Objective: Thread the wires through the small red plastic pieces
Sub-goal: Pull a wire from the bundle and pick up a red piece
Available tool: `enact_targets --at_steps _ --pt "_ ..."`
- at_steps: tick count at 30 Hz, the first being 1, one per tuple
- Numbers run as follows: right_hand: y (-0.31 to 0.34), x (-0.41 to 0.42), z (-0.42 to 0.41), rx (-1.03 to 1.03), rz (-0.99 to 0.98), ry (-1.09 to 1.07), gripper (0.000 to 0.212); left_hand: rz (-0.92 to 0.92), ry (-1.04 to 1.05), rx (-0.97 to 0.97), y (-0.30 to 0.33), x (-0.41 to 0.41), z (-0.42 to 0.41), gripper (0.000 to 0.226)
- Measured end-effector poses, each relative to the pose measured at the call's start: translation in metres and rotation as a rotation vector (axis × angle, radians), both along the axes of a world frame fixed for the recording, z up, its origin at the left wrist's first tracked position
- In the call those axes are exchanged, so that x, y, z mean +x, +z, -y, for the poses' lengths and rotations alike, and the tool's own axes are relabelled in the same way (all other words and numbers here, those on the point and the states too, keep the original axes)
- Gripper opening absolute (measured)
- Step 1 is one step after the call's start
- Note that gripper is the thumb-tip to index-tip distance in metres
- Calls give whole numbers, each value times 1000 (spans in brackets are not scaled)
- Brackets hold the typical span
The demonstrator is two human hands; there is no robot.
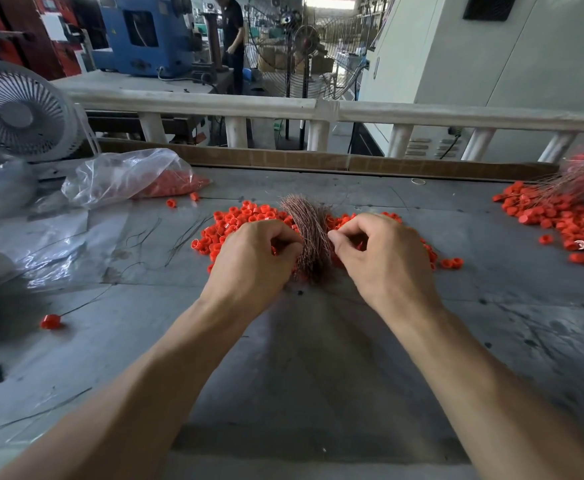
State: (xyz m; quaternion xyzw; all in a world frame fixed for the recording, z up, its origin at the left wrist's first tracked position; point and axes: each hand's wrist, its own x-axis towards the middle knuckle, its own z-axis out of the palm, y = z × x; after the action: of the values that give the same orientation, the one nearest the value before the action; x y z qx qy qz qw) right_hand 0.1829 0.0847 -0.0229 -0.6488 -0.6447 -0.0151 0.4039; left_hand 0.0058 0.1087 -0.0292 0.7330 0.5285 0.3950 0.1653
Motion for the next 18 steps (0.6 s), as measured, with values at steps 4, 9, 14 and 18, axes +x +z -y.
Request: enact_targets --at_steps 4,9,14,18 --pt "2 -2 3 70 -17 40 22 22 -46 38 1 2 3 9" --pt "1 -5 5 103 -11 132 14 53 -104 90 5 4 7 14" --pt "2 -9 6 109 -43 204 7 83 -172 99 5 7 9 17" --pt "2 -10 6 136 -18 236 7 95 -159 89 3 6 6 13"
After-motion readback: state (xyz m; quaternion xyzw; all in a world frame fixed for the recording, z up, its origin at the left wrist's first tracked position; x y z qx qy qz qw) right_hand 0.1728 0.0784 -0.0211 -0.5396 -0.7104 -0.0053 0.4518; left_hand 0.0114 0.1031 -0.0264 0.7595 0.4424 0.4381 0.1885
